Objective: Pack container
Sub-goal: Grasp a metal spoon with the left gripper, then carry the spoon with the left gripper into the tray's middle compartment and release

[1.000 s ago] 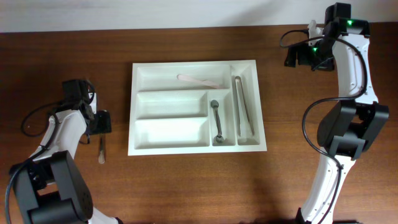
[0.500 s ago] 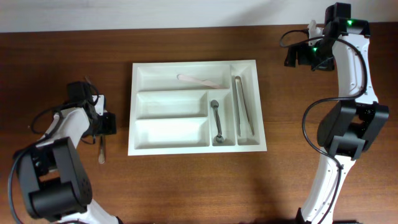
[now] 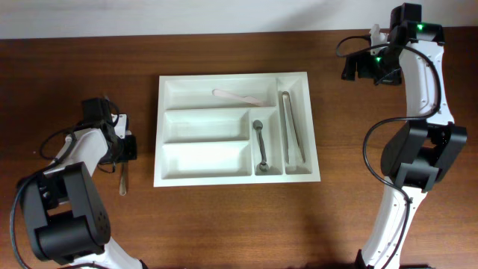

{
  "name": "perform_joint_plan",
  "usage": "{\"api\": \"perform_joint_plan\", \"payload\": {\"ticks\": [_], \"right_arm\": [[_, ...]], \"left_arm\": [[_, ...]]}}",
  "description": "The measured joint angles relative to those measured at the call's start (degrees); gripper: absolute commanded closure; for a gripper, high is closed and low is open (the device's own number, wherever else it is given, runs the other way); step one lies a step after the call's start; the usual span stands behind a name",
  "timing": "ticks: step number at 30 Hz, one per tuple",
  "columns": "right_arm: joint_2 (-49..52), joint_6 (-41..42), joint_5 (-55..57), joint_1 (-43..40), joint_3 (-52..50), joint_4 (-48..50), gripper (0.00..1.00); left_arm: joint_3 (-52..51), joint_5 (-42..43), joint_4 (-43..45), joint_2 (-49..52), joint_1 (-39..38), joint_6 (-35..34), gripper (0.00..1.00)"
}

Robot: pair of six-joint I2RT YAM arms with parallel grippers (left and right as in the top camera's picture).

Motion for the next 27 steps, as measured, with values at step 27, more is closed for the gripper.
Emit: {"api": "perform_joint_plan", "payload": {"ticks": [27], "right_arm": [[-0.02,0.02,0.00,0.00,0.00,0.00,0.01]], "left_arm": [[18.05,19.12,-5.09,-12.98,-11.28,18.03,0.98]]}}
